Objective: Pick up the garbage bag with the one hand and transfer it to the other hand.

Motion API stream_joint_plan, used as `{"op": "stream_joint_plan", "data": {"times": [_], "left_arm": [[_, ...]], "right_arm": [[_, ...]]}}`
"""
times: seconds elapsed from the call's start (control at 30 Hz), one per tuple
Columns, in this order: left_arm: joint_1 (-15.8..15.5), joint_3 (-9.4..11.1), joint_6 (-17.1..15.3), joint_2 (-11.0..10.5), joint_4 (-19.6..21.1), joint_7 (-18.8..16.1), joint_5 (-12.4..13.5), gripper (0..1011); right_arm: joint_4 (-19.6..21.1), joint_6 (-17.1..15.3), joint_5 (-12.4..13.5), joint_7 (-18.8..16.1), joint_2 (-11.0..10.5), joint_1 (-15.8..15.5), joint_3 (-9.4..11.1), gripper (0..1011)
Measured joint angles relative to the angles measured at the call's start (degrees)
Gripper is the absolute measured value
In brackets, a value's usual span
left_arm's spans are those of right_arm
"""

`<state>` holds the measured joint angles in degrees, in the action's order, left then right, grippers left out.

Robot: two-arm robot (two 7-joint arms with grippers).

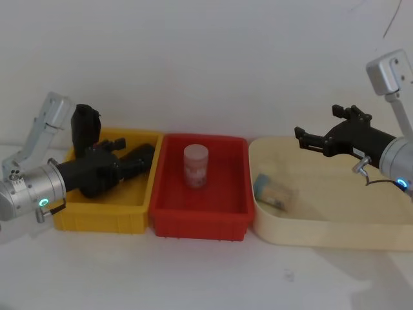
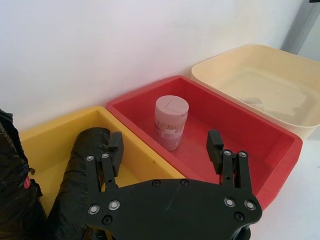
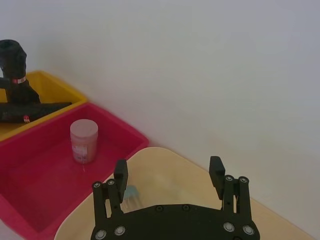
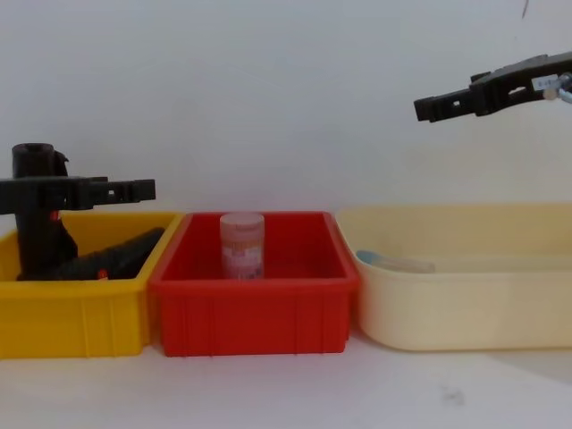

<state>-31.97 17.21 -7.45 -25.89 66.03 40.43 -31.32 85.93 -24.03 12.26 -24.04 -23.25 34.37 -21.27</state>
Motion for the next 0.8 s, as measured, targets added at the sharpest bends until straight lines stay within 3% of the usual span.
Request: {"op": "stream_joint_plan", "data": {"times": [0.3,0.8], "left_arm": [[1.08,-0.22,-0.17,-0.44,2.41,-1.57,0.07,1001],[10.76,-4.39,-1.99,-2.65,17.15,-13.56,1.18,1001]], "right_arm": [[0.04,0.03,-0.07,0.0,-0.18,-0.08,-0.11,1000],[0.1,0.04,-0.16,0.0,-0.29,-0.14,-0.19,1000]]}}
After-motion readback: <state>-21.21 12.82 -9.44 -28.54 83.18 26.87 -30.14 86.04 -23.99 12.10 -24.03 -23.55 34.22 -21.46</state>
